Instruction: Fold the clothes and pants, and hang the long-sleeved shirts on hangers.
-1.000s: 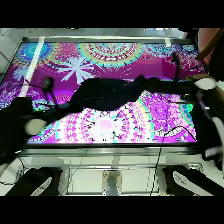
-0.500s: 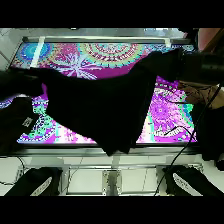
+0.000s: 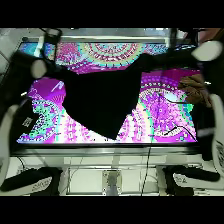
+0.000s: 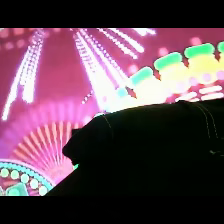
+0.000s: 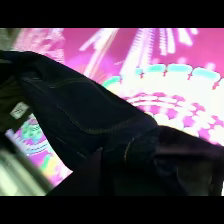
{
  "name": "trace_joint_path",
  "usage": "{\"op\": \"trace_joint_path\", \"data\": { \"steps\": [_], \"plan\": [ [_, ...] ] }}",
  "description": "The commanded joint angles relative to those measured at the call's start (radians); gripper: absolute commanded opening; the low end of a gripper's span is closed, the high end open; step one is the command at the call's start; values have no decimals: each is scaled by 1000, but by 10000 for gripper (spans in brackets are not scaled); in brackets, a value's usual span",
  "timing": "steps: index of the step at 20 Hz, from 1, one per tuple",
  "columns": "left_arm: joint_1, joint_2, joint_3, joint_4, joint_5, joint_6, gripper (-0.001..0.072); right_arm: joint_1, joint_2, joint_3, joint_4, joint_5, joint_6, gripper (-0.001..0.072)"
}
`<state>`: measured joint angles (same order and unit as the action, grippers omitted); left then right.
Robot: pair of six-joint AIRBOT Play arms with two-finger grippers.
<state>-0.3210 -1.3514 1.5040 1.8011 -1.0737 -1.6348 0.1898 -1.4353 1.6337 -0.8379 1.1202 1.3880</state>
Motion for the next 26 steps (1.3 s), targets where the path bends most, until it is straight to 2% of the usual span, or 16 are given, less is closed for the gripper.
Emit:
{"op": "trace_joint_path", "data": {
  "steps": [1, 4, 7, 9, 11, 13, 15, 17, 23, 26],
  "plan": [
    [70, -204, 3, 31, 217, -14, 30, 1, -215, 4, -30, -180, -33, 8],
    [111, -259, 3, 31, 294, -18, 30, 3, -305, 4, -31, -174, -61, 9],
    [144, -253, 3, 32, 274, 14, 30, 38, -314, 2, -31, -4, -66, 9],
    [169, -235, 3, 32, 216, 85, 29, 99, -295, 1, -51, 114, -65, 9],
    [190, -213, 3, 31, 103, 161, 30, 186, -268, -1, -98, 224, -51, 9],
    [201, -203, 3, 30, -20, 176, 30, 270, -255, -9, -124, 262, -31, 9],
    [204, -203, -5, 31, -139, 204, 30, 345, -253, -39, -133, 267, -8, 9],
    [212, -199, -38, 20, -184, 202, 29, 399, -253, -92, -137, 227, 16, 9],
    [212, -193, -225, 24, -140, 195, 29, 425, -254, -264, -129, 97, 67, 9],
    [219, -195, -278, 31, -61, 148, 30, 455, -254, -321, -107, 36, 67, 9]
  ]
}}
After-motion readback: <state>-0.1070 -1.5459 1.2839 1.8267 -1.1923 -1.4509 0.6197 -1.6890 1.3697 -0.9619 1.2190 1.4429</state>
